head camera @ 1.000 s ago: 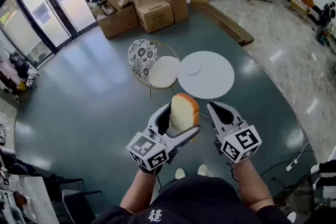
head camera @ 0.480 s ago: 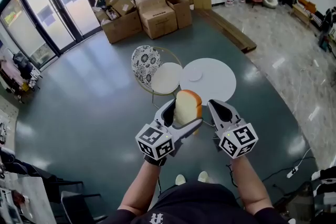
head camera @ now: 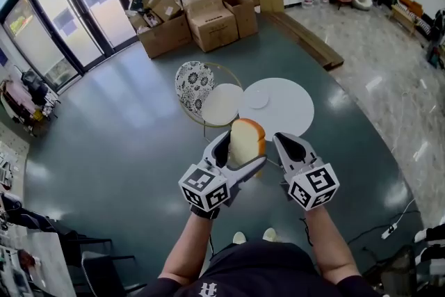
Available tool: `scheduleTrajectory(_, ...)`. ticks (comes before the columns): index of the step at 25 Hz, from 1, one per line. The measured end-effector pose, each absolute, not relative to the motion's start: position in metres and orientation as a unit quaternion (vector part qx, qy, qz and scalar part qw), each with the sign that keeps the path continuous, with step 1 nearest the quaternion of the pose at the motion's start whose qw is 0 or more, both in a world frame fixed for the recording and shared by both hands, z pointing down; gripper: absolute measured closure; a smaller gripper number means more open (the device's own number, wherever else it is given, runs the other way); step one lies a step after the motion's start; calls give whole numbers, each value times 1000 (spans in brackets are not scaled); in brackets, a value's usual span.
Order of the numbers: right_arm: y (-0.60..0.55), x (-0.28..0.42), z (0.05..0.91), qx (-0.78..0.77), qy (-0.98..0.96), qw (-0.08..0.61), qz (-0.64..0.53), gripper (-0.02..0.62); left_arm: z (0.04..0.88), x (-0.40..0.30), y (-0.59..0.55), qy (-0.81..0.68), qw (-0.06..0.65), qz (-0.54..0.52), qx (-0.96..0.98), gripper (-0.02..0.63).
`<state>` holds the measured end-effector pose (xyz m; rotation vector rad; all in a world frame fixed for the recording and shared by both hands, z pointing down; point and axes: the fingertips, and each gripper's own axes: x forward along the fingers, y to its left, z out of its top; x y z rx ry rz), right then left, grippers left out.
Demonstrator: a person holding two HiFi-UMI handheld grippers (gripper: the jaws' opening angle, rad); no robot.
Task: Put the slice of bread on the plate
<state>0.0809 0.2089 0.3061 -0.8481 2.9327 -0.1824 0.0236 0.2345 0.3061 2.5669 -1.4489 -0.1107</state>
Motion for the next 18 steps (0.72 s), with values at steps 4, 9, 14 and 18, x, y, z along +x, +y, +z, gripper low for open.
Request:
scheduleTrajectory(4, 187, 91, 308, -276, 959, 39, -56, 588, 310, 35, 223, -495, 97, -35, 862, 97)
scheduleTrajectory(9, 173, 103, 306, -272, 960, 42, -54, 588, 310, 49, 212, -499, 99, -35, 860, 97)
scheduleTrajectory(14, 163, 105, 301, -272, 960, 46, -53, 588, 309, 51, 203, -501, 99, -34, 859, 97)
scheduleTrajectory(18, 155, 102, 302, -274, 959, 45, -54, 588, 307, 46, 193, -501, 97, -37, 859, 97)
